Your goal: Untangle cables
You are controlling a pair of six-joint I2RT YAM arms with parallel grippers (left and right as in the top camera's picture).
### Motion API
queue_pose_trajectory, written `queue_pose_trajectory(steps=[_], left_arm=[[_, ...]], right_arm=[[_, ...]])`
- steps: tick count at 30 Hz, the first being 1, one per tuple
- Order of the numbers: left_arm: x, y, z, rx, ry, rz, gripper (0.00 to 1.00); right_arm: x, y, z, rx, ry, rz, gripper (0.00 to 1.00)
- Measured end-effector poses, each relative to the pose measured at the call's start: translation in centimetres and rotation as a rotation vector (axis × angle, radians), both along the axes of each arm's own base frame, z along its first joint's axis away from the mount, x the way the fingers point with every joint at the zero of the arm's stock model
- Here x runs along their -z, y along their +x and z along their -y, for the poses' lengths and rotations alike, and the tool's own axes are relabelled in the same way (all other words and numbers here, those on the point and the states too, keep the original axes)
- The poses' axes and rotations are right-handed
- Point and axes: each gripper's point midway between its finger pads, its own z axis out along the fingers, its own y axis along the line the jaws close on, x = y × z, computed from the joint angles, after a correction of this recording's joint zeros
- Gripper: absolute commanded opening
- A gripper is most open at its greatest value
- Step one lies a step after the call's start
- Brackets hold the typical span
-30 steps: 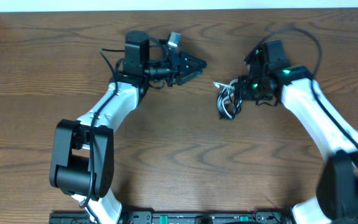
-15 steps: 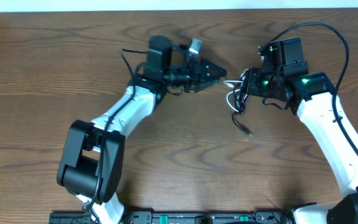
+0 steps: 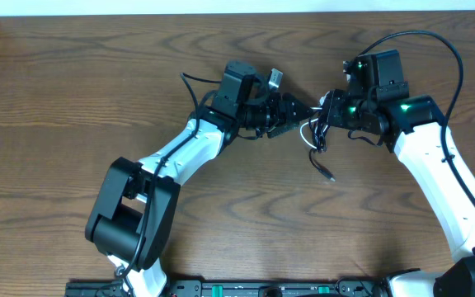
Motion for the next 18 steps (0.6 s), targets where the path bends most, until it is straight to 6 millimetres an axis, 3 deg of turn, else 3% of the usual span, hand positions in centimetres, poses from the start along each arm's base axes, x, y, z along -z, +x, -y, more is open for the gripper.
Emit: queue_pose_trajectory(steps=[9,16,18], left_arm=[[-0.1,1.0,0.5,-0.009,-0.006,0.08,0.77],[-0.5,1.2,2.4,0.003,-0.056,0.133,0.77],[-0.5,1.1,2.7,0.005,-0.062,0.129,0.72]], right_arm=[[0.0,0.0,0.0,0.0,0.001,0.001,0.01],[0.1,0.2,0.5,0.018,-0.013,0.002,0.01],[0.1,0.2,0.7,0.023,-0.018,0.002,0.01]])
